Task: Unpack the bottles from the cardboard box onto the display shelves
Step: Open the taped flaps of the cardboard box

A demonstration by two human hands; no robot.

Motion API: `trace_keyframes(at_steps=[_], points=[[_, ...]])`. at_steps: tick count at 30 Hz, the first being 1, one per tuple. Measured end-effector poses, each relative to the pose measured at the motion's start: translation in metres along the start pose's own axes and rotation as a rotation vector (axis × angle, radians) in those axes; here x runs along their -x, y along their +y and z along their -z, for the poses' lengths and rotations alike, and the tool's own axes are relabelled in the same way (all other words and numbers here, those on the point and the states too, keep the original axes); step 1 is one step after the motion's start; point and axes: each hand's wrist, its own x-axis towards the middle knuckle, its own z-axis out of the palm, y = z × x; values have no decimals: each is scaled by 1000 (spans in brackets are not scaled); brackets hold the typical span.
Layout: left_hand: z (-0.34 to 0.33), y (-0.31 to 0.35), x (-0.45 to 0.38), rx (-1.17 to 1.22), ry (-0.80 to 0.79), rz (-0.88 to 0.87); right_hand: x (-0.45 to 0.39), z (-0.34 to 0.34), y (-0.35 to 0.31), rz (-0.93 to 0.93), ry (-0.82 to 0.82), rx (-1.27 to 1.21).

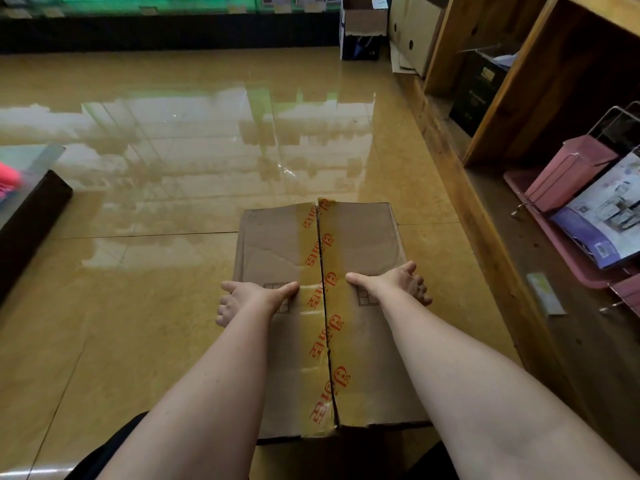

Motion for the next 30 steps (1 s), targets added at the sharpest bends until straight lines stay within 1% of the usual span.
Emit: trace_keyframes(at_steps=[3,5,9,12,16,25,28,30], points=[[0,-5,2,-25,37,-16,-1,0,7,19,18,-1],[1,-6,0,-14,27,-16,-4,3,8,11,6,-15],[6,-4,-8,53,-15,11,-11,10,3,-25,-62,-39],[5,-6,-13,101,-24,21,-19,9,4,-40,-81,-50],[7,-8,-17,219,-35,19,-29,12,8,-38,-97,-162],[22,-20,-30,243,-154,-6,-40,19,20,-5,-151,-310],[16,-23,-34,261,-207,-73,-41,16,29,17,-159,-381],[17,-25,-34,331,-234,-108,-40,12,34,36,-184,-421]])
